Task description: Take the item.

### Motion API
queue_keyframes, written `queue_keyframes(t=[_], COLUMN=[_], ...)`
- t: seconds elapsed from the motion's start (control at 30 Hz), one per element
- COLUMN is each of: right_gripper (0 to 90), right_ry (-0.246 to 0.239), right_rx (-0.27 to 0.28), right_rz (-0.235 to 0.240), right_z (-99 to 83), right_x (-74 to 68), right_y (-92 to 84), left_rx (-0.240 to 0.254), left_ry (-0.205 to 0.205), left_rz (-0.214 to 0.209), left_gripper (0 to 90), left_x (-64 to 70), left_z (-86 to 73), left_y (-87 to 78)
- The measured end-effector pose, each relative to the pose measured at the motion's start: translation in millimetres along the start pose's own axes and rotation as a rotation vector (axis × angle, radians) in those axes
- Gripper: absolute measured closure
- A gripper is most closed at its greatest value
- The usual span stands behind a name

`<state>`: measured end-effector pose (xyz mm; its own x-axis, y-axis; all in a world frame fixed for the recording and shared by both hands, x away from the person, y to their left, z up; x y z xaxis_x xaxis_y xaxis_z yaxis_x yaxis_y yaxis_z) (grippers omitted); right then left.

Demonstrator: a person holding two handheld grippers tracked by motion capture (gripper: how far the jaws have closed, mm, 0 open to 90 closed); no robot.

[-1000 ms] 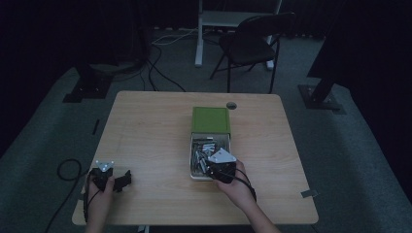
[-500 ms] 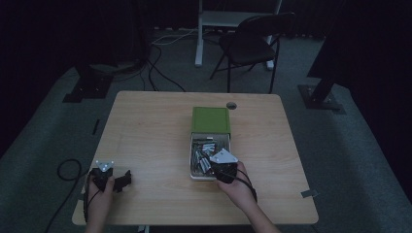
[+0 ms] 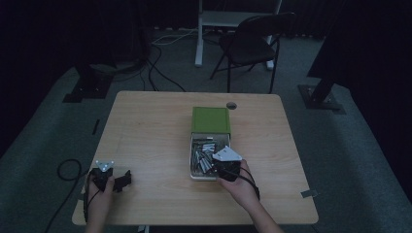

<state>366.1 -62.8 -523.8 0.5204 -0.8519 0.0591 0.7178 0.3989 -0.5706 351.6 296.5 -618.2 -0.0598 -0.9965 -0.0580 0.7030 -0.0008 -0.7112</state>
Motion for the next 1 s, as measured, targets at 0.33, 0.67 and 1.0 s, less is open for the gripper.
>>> queue_keyframes(t=[0.33, 0.67, 1.0], right_gripper=[90.0, 90.0, 90.0], right_ry=[0.033, 0.064, 0.110], right_rx=[0.035, 0.082, 0.153], right_rz=[0.044, 0.068, 0.050], right_z=[13.6, 28.6, 51.5], right_x=[1.9, 8.1, 30.7], right_y=[-10.2, -22.9, -45.5], left_rx=[0.000, 0.000, -0.001], left_ry=[0.000, 0.000, 0.000], left_rz=[0.000, 0.000, 0.000], left_gripper=[8.7, 8.7, 8.7], left_x=[0.0, 0.0, 0.0], left_z=[0.0, 0.0, -0.1], left_y=[0.0, 0.0, -0.1])
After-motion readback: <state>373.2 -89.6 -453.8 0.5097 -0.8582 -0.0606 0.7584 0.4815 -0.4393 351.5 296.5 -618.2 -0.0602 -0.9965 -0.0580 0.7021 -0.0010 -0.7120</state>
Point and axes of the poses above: each handheld gripper's, and its own axes: y roughly forward along the jaws, z roughly out of its top, x roughly to its right, the point moved 9 cm from there along y, roughly forward along the jaws, and after that the axes turned 4 degrees about y, right-handed, at the moved point
